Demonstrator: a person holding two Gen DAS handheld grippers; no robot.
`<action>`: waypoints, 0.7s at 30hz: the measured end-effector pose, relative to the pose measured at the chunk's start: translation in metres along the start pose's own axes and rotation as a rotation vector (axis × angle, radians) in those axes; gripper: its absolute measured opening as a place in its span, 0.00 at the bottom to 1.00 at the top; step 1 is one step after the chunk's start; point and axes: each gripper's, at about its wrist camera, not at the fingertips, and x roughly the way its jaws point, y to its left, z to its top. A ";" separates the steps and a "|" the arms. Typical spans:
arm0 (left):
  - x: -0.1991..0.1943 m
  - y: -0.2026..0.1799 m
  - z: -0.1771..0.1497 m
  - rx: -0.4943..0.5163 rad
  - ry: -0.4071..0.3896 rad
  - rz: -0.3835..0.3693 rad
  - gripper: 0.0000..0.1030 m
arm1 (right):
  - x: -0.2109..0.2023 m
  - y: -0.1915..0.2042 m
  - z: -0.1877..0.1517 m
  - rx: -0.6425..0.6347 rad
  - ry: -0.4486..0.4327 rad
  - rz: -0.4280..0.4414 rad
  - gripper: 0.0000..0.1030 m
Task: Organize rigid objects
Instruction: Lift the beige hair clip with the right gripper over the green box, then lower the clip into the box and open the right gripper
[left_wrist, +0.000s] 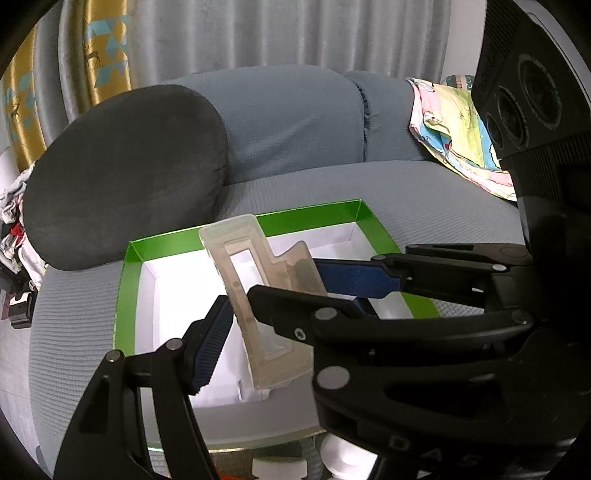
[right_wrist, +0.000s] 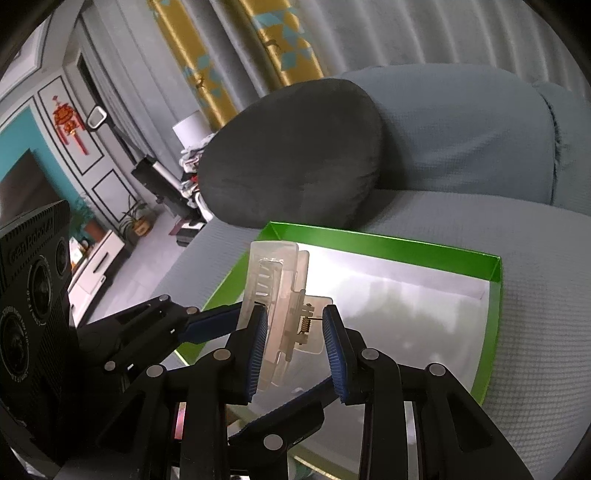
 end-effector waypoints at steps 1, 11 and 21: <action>0.002 0.001 0.000 -0.002 0.004 -0.002 0.63 | 0.002 -0.002 0.000 0.002 0.005 -0.002 0.34; 0.025 0.008 -0.001 -0.013 0.048 -0.016 0.63 | 0.024 -0.012 -0.001 0.022 0.047 -0.006 0.34; 0.051 0.016 -0.001 -0.036 0.115 -0.034 0.63 | 0.048 -0.020 -0.002 0.053 0.094 -0.004 0.34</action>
